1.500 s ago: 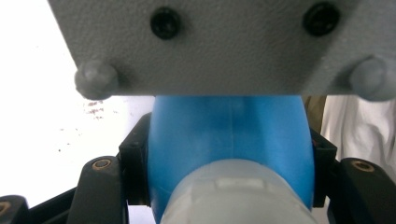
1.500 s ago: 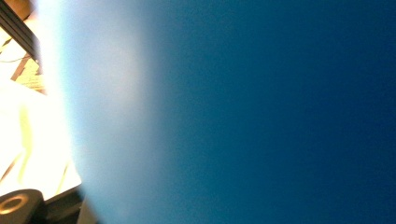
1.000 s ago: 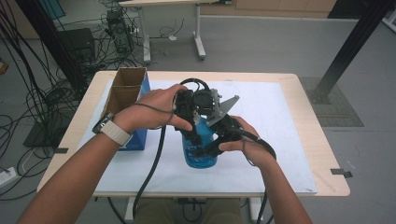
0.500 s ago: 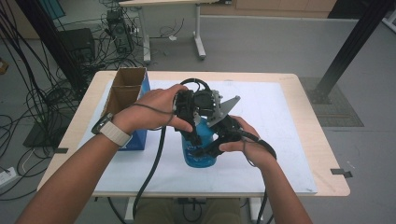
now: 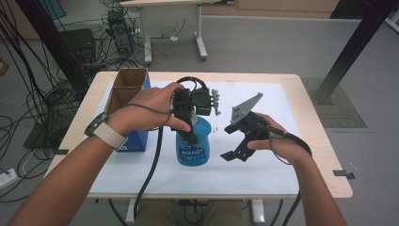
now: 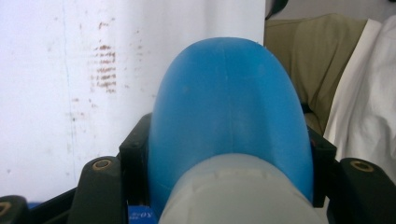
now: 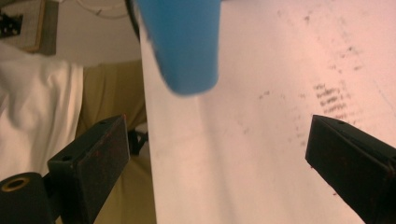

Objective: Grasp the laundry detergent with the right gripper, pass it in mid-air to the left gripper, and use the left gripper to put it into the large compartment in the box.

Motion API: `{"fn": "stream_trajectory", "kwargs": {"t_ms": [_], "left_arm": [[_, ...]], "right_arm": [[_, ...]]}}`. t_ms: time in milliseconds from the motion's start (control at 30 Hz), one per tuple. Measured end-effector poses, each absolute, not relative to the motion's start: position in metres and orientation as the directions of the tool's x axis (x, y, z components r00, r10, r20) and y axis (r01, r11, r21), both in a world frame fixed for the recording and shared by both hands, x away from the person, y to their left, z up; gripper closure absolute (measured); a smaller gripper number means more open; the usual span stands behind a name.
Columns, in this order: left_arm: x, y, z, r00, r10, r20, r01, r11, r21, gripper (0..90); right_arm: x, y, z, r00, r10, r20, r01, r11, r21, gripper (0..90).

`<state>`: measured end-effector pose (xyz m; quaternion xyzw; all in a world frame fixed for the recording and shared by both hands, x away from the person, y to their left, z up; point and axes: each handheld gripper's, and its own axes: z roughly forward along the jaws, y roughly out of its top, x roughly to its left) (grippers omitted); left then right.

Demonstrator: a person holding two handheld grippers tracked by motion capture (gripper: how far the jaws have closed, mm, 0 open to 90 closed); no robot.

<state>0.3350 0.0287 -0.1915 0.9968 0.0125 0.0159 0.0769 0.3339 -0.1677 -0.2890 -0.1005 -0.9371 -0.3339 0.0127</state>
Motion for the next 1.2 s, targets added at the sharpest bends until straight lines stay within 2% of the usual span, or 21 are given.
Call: {"fn": "stream_trajectory", "kwargs": {"t_ms": [200, 433, 1200], "left_arm": [[0.339, 0.034, -0.186, 0.994, 0.101, 0.045, 0.094, -0.987, 0.134, 38.1], [0.344, 0.041, -0.184, 0.977, 0.207, 0.055, 0.199, -0.972, 0.126, 38.0], [0.354, 0.051, -0.162, 0.856, 0.510, 0.087, 0.499, -0.858, 0.118, 38.0]], "right_arm": [[0.330, -0.179, -0.278, -0.988, 0.154, 0.023, 0.142, 0.830, 0.539, 3.8], [0.329, -0.185, -0.272, -0.983, 0.179, -0.039, 0.140, 0.871, 0.472, 3.6], [0.335, -0.198, -0.267, -0.978, 0.203, -0.044, 0.174, 0.917, 0.359, 4.6]]}}
